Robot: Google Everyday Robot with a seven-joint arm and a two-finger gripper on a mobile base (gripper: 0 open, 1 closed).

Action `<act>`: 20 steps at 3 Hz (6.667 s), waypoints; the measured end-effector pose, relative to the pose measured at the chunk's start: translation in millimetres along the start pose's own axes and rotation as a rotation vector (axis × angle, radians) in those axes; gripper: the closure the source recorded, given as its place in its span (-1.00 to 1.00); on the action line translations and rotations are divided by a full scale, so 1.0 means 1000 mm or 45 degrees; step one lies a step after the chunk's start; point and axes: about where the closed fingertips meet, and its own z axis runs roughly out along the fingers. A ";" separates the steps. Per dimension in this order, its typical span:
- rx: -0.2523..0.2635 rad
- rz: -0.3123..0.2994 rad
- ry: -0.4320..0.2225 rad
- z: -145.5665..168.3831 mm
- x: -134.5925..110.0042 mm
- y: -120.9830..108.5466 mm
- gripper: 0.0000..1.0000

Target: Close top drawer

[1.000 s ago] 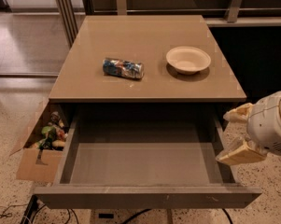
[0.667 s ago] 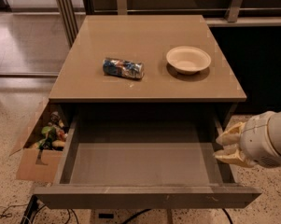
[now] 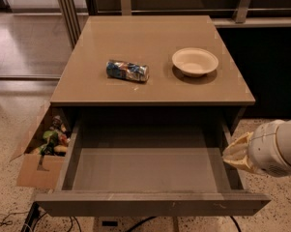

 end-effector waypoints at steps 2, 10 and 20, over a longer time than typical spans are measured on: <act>-0.134 0.096 -0.040 0.004 0.027 0.050 1.00; -0.446 0.085 0.011 0.102 0.034 0.151 -1.00; -0.401 -0.080 -0.041 0.178 -0.072 0.047 -0.18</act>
Offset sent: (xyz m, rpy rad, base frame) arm -0.0907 -0.0092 -0.0562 0.1287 0.1854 -0.0475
